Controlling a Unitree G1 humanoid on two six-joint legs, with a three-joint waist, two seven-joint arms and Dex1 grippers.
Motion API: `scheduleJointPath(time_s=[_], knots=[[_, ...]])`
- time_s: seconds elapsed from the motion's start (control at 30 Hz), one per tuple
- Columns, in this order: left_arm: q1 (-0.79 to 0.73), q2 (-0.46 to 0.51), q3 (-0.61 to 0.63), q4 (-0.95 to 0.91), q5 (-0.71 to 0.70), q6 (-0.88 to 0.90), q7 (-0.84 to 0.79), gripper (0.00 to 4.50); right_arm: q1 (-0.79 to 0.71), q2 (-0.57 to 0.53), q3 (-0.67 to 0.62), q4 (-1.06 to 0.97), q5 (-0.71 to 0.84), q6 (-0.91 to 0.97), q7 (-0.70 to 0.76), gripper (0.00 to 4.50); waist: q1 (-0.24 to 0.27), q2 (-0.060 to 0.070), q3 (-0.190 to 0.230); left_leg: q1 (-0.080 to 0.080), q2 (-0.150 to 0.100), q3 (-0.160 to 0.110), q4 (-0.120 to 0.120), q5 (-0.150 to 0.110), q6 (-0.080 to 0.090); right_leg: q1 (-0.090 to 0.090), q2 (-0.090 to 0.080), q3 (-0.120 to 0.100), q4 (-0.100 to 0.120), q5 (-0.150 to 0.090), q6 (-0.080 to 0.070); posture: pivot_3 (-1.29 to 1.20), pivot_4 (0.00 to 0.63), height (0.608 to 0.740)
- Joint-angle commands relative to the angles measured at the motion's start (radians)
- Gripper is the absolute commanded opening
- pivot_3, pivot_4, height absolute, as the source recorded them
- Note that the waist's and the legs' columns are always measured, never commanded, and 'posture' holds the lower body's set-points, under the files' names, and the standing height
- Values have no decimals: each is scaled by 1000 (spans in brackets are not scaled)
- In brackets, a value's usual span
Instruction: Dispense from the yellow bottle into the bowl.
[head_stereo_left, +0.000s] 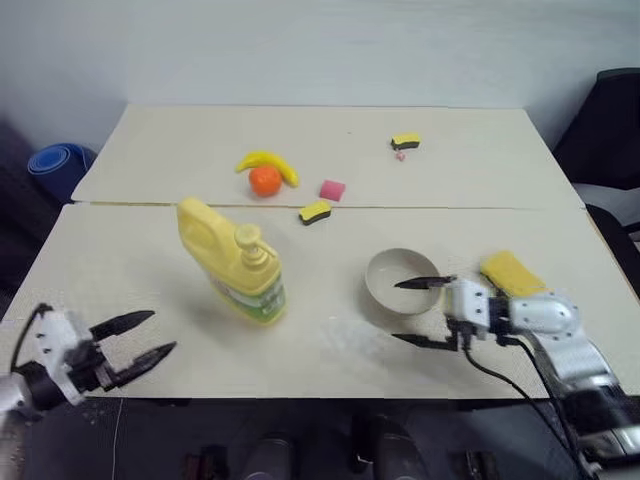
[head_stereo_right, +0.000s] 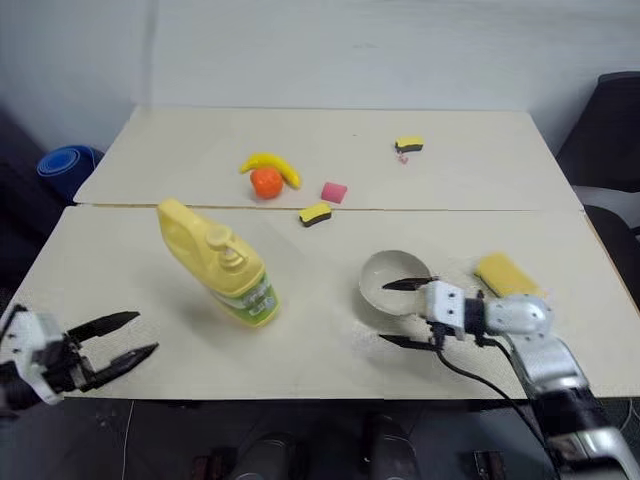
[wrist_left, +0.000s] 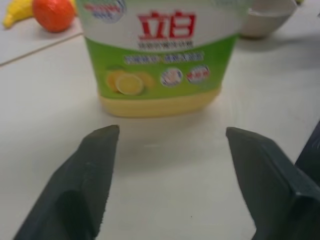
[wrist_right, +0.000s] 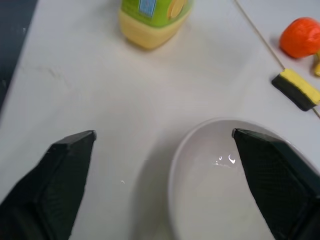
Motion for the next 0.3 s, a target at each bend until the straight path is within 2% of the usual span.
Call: scheduleJointPath(time_s=[0.03,0.1,0.17,0.3], knots=[[20,-5,-19,34,86,-155,25,4463,135,-7,-148,-111,174,45,28,4500,-1,-1,0,0,0,0,0,-1,0,0,0,0,0,0,0,0,150,740],[26,-14,-28,56,111,-198,54,4463,227,-7,-228,-90,175,52,3,4500,-3,-1,0,1,0,2,0,-2,2,1,0,2,0,0,0,0,150,740],[21,-23,-41,79,129,-226,82,4463,276,15,-279,-3,125,-77,27,4500,-3,-1,0,2,0,3,0,-5,5,1,-1,3,1,0,0,0,150,740],[-11,-27,-80,113,143,-267,108,4463,263,62,-303,153,48,-253,23,4500,-4,-1,0,3,0,3,0,-5,6,0,0,3,2,0,0,0,150,740]])
